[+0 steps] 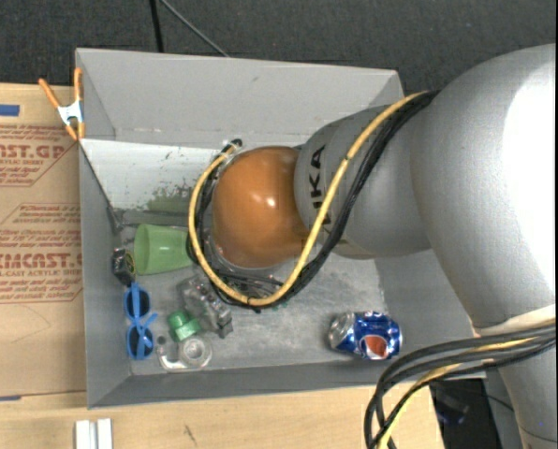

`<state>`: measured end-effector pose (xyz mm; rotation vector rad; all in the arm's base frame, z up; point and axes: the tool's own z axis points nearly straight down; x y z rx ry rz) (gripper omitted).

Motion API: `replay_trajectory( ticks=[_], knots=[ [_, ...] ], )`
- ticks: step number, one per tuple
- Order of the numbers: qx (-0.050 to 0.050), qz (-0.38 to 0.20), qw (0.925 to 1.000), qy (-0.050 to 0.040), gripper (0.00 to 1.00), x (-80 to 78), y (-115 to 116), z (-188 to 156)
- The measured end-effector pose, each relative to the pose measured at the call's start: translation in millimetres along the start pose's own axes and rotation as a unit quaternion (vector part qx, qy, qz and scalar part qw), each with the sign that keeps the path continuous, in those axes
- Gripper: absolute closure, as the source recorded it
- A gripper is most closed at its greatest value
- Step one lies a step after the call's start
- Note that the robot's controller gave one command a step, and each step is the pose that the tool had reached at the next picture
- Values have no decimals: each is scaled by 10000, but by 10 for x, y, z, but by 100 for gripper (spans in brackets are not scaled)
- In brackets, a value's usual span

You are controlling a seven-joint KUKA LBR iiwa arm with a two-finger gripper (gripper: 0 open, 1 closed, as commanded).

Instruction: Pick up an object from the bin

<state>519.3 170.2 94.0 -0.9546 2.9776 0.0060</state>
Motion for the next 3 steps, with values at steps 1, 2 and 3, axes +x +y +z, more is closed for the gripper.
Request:
replay_trajectory(
  ticks=[1,2,3],
  knots=[
    [-12,-1,10000,64,0,38,4,36],
    [-37,-265,9996,91,0,-625,116,269],
    [-19,-359,9993,70,0,-176,531,242]
  ],
)
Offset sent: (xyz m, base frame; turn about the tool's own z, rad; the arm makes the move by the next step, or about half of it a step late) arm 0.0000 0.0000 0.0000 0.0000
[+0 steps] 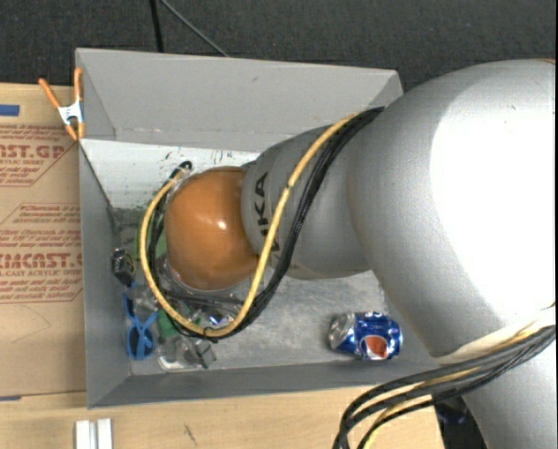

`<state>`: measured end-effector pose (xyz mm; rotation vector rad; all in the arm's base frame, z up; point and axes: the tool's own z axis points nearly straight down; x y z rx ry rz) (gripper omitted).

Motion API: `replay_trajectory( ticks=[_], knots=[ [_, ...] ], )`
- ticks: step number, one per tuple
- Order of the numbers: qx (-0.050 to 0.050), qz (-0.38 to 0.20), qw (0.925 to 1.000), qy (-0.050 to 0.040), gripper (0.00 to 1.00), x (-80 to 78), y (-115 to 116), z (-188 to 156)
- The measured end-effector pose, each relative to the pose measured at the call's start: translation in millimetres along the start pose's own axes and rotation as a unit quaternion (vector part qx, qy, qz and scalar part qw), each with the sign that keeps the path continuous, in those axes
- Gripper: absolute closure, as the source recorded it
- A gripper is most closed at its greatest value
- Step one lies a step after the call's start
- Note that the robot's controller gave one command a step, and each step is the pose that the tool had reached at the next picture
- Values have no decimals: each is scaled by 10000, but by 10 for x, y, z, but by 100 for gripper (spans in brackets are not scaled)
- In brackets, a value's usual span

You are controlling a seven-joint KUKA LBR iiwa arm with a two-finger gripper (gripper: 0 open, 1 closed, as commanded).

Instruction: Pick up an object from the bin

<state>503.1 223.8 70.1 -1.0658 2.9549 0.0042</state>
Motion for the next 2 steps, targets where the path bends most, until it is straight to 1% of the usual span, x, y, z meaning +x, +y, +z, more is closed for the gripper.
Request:
replay_trajectory(
  ticks=[1,2],
  knots=[
    [5,13,10000,12,100,-13,-20,-33],
    [29,-117,9999,-46,100,-97,-191,-980]
  ],
)
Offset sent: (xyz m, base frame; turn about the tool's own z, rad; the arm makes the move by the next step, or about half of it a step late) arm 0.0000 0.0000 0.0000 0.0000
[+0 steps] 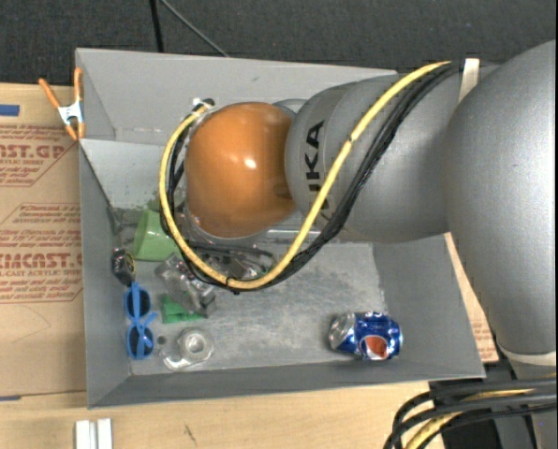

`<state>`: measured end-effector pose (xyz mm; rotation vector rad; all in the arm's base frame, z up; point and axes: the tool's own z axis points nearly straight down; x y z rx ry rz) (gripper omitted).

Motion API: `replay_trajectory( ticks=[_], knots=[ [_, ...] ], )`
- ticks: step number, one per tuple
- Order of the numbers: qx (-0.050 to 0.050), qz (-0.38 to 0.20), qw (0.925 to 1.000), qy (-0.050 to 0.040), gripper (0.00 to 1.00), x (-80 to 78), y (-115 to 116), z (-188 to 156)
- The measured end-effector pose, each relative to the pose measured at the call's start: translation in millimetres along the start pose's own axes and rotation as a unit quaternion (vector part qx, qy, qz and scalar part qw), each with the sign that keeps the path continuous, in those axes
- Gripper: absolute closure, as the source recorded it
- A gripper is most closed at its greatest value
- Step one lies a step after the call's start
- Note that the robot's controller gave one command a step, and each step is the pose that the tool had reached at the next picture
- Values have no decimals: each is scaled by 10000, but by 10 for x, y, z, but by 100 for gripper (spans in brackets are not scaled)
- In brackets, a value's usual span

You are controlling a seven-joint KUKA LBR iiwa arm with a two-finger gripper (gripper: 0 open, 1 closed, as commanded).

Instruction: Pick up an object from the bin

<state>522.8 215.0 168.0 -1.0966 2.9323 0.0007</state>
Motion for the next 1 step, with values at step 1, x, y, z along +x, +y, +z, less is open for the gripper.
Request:
replay_trajectory(
  ticks=[1],
  knots=[
    [-44,-2194,9756,51,100,-7,402,541]
  ],
)
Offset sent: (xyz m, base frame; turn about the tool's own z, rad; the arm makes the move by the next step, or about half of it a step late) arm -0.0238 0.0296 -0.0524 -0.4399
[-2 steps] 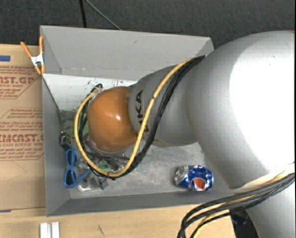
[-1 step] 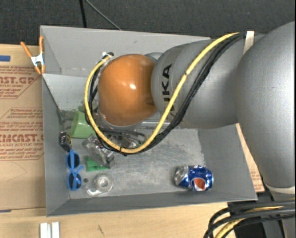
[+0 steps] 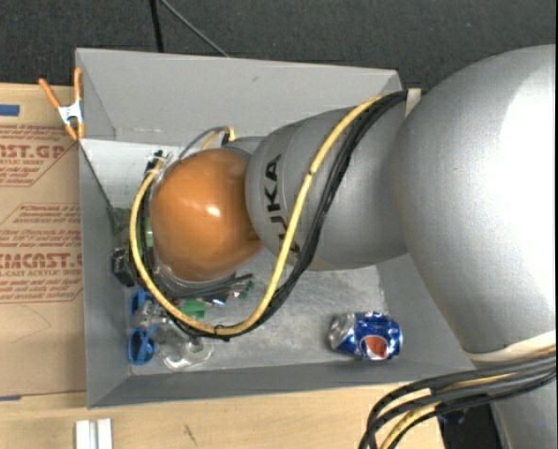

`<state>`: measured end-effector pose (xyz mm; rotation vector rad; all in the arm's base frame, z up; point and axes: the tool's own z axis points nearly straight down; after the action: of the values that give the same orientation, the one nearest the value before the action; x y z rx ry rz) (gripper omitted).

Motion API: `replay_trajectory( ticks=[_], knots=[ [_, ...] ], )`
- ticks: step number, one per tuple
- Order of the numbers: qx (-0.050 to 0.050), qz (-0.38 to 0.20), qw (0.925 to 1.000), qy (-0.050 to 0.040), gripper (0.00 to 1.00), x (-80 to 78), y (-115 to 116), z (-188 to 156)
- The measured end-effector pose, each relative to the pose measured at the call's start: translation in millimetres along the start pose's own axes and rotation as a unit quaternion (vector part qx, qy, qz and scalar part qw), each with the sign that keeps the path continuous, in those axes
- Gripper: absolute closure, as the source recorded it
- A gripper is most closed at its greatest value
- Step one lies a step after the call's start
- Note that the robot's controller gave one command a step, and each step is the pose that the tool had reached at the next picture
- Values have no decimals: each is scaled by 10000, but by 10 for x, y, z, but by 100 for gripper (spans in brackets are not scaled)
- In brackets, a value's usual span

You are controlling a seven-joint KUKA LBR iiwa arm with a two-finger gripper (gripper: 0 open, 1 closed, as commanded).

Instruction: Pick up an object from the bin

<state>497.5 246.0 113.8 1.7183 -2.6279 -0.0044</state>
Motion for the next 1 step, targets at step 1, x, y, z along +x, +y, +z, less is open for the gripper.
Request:
replay_trajectory(
  ticks=[1],
  knots=[
    [14,-2801,9600,-3,100,65,-86,435]
  ],
)
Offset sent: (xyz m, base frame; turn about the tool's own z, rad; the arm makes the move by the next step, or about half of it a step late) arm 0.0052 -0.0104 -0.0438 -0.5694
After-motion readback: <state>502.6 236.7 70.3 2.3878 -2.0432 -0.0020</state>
